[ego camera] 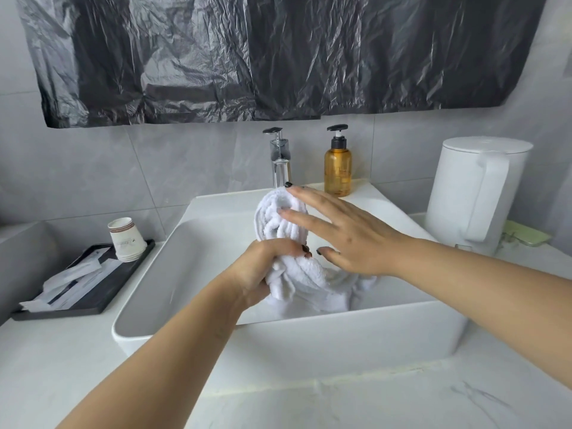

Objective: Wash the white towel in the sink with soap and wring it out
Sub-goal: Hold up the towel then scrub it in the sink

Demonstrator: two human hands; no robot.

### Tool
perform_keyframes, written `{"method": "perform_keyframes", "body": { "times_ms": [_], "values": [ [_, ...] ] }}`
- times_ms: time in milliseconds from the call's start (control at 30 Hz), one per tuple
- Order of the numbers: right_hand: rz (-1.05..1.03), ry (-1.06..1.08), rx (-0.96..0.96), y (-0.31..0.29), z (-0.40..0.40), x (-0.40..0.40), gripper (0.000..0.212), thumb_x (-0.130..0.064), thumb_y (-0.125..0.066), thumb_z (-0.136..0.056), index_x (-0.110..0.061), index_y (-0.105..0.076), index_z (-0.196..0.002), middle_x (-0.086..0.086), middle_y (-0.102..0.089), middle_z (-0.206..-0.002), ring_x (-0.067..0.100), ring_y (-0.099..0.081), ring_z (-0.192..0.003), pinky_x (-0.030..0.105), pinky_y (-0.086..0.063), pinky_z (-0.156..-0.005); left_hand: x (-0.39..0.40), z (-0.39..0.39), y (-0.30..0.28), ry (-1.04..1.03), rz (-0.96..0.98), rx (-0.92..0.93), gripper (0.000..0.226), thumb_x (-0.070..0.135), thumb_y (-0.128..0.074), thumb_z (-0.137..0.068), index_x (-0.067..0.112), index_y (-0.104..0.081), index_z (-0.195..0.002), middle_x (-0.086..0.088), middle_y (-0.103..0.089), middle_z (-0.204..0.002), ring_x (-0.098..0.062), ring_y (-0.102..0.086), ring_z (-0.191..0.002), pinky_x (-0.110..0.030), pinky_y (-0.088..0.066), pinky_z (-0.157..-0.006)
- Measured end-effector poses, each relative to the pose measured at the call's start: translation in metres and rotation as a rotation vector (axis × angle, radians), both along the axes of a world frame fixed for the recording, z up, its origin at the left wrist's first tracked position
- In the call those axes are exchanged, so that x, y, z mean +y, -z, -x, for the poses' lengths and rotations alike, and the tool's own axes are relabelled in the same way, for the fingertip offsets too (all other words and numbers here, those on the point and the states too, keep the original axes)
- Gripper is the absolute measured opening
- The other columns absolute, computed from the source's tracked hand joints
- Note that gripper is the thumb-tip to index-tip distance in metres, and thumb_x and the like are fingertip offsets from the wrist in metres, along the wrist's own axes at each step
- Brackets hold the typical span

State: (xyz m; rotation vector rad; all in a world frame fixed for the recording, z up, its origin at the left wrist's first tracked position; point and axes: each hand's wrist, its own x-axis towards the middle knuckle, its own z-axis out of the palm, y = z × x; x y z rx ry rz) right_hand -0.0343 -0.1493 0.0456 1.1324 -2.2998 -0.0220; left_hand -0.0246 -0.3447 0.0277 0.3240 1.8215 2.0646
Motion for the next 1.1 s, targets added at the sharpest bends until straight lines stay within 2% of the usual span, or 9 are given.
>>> {"method": "perform_keyframes", "body": {
  "times_ms": [133,200,300,400,500,600,800,900,1100],
  "values": [
    [-0.078,-0.147,0.141,0.005,0.015,-0.009,0.076,0.002,-0.068,-0.075,-0.018,-0.038,-0.142,0.016,-0.033,-0.153,0.039,-0.032,-0.14,0.047,-0.04,-0.109,0.005,-0.006,0.004,0.088,0.274,0.124,0.048,0.007,-0.07,-0.061,-0.004,-0.065,-0.108,-0.018,-0.067,-0.096,-0.03,-0.067,-0.094,-0.045,-0.05,-0.088],
    [-0.163,-0.158,0.18,0.009,0.017,-0.012,0.075,0.009,-0.058,-0.069,-0.018,-0.041,-0.136,0.014,-0.048,-0.145,0.035,-0.053,-0.118,0.039,-0.055,-0.076,0.009,-0.008,0.007,0.104,0.482,0.214,0.047,0.011,-0.072,-0.057,0.0,-0.064,-0.102,-0.011,-0.062,-0.085,-0.021,-0.065,-0.079,-0.038,-0.046,-0.07],
    [-0.253,-0.091,0.178,0.025,0.014,-0.012,0.079,0.005,-0.057,-0.063,-0.024,-0.043,-0.135,0.003,-0.063,-0.122,0.024,-0.056,-0.081,0.023,-0.034,-0.039,0.016,-0.006,0.012,0.109,0.787,0.286,0.034,0.015,-0.07,-0.056,0.004,-0.061,-0.087,-0.005,-0.054,-0.076,-0.018,-0.055,-0.065,-0.032,-0.04,-0.06],
    [-0.217,0.011,0.118,0.034,0.012,-0.016,0.067,-0.001,-0.07,-0.053,-0.02,-0.061,-0.117,-0.001,-0.062,-0.092,0.022,-0.055,-0.067,0.02,-0.02,-0.04,0.021,-0.004,0.014,0.101,0.949,0.295,0.025,0.012,-0.072,-0.067,0.014,-0.048,-0.072,-0.001,-0.044,-0.067,-0.014,-0.046,-0.056,-0.022,-0.033,-0.049],
    [-0.295,0.18,-0.065,0.023,0.003,-0.027,0.04,-0.009,-0.068,-0.069,-0.017,-0.058,-0.107,0.0,-0.059,-0.096,0.027,-0.06,-0.08,0.028,-0.026,-0.05,0.027,-0.001,0.018,0.095,1.117,0.356,0.026,0.017,-0.068,-0.072,0.018,-0.045,-0.06,0.005,-0.044,-0.06,-0.008,-0.041,-0.049,-0.019,-0.029,-0.042],
    [-0.373,0.32,-0.263,0.016,-0.002,-0.035,0.026,-0.016,-0.057,-0.082,-0.018,-0.055,-0.108,0.001,-0.059,-0.101,0.029,-0.059,-0.093,0.032,-0.035,-0.065,0.03,-0.004,0.023,0.051,1.167,0.379,0.018,0.02,-0.065,-0.072,0.018,-0.051,-0.062,0.004,-0.053,-0.066,-0.01,-0.047,-0.056,-0.022,-0.035,-0.049],
    [-0.352,0.384,-0.447,0.011,-0.003,-0.043,0.012,-0.018,-0.062,-0.076,-0.022,-0.051,-0.073,-0.005,-0.038,-0.07,0.025,-0.05,-0.073,0.028,-0.035,-0.058,0.03,-0.011,0.021,0.021,1.154,0.383,0.019,0.022,-0.07,-0.077,0.021,-0.052,-0.07,0.008,-0.055,-0.076,-0.01,-0.051,-0.067,-0.022,-0.039,-0.057],
    [-0.333,0.417,-0.529,0.008,-0.004,-0.044,0.021,-0.018,-0.063,-0.076,-0.022,-0.046,-0.064,-0.003,-0.044,-0.071,0.021,-0.05,-0.067,0.027,-0.038,-0.056,0.031,-0.009,0.022,0.032,1.243,0.442,0.019,0.027,-0.066,-0.079,0.023,-0.05,-0.07,0.009,-0.054,-0.074,-0.008,-0.051,-0.067,-0.024,-0.04,-0.06],
    [-0.355,0.527,-0.721,0.009,0.006,-0.049,0.006,-0.019,-0.068,-0.067,-0.021,-0.064,-0.072,-0.001,-0.062,-0.078,0.021,-0.066,-0.071,0.034,-0.059,-0.064,0.031,-0.008,0.024,0.068,1.286,0.516,0.02,0.043,-0.065,-0.081,0.027,-0.055,-0.075,0.013,-0.057,-0.081,-0.013,-0.058,-0.079,-0.03,-0.052,-0.078]
  ]
}}
